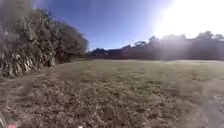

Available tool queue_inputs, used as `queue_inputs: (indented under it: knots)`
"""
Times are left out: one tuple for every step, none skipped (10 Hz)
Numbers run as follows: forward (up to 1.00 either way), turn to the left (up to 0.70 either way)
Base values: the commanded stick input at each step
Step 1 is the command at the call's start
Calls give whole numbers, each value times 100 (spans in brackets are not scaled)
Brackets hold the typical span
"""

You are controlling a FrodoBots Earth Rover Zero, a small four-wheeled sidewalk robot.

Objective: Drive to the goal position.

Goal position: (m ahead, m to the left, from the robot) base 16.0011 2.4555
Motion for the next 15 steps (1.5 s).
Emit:
queue_inputs:
  knots:
    - [100,-1]
    - [99,0]
    - [91,0]
    - [85,0]
    - [85,0]
    - [85,0]
    - [85,0]
    - [85,0]
    - [70,0]
    - [70,0]
    - [70,0]
    - [70,0]
    - [70,0]
    - [70,0]
    - [70,4]
